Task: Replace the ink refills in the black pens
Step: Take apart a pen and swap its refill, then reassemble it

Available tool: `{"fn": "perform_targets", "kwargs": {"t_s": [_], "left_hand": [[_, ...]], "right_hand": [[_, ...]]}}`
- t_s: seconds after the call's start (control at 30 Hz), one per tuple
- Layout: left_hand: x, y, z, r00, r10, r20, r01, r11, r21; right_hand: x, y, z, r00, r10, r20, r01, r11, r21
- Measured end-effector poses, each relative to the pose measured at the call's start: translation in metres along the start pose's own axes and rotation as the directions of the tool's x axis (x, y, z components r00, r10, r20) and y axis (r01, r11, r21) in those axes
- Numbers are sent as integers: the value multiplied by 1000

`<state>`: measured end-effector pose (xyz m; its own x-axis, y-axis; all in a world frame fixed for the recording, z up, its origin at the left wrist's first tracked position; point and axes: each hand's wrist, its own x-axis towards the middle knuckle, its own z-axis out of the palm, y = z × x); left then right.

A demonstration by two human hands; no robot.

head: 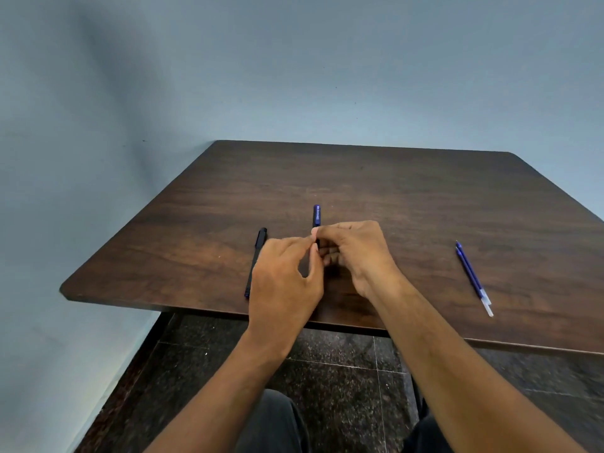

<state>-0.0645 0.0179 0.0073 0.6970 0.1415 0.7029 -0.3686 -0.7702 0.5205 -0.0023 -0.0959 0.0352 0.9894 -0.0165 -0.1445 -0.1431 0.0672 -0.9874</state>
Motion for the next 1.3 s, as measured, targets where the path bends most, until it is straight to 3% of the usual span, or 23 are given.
{"fn": "perform_targets", "kwargs": {"t_s": [0.1,0.2,0.3,0.43,0.63,0.83,0.97,1.3], "left_hand": [[3,-4,-6,989,-128,-67,124,991,-58],[11,-16,-16,952,-288,-103,281,957,-75],[23,-32,-27,924,-361,-129,364,931,-1],[30,-48,-32,898,-440,-12,437,887,149],[33,-49,-29,881,-470,49,457,875,162],[32,-49,-25,890,-452,62,445,890,98],[31,-50,-21,894,-444,59,441,895,61],[29,-59,-19,888,-454,76,455,891,8]], "right_hand": [[-1,0,14,999,2,32,4,983,-182],[-1,4,28,996,-78,40,88,887,-454],[7,4,42,995,-103,0,82,792,-605],[20,9,58,990,-129,-50,54,691,-721],[25,15,72,966,-246,-82,85,599,-796],[21,16,72,960,-276,-48,130,590,-797],[19,19,71,952,-302,-48,156,614,-774],[21,19,69,978,-189,-87,85,748,-659]]}}
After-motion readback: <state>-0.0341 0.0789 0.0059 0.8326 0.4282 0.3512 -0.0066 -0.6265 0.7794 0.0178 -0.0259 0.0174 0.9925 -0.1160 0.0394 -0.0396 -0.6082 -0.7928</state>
